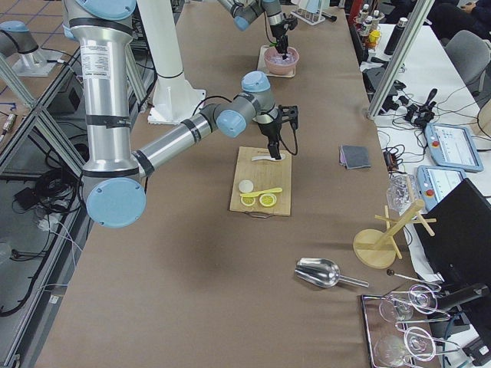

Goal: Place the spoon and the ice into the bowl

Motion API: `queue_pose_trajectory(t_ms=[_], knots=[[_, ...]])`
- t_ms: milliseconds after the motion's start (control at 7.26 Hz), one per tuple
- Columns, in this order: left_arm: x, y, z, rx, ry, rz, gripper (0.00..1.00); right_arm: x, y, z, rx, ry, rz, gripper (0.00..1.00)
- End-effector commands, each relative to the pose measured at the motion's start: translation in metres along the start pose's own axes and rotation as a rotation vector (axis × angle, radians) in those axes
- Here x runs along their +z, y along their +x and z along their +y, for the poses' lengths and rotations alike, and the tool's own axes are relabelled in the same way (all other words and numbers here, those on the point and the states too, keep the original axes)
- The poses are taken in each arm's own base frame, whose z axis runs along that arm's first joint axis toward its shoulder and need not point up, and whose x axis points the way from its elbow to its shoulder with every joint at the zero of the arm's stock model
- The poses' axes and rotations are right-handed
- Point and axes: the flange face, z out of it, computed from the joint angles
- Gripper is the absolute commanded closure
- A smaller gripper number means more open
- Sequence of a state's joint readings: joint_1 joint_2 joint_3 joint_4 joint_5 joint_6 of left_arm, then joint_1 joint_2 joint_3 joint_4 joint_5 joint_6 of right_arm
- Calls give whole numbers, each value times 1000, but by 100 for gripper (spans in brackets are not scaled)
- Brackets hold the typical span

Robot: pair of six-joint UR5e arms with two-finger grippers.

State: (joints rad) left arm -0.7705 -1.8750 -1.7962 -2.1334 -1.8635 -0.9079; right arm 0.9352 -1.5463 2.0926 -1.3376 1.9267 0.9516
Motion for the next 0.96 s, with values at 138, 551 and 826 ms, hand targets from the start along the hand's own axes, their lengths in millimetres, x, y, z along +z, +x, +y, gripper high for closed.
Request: queue_pose_trajectory(t_ms=[138, 551, 826], knots=[[11, 119, 4, -215, 44, 120, 100, -1, -2, 1, -1, 1, -4, 0], [61, 226, 47, -271, 74, 134, 100, -1, -3, 2, 8, -1, -6, 0], [76, 263, 55, -269, 110, 129, 100, -1, -3, 1, 7, 7, 0, 0]])
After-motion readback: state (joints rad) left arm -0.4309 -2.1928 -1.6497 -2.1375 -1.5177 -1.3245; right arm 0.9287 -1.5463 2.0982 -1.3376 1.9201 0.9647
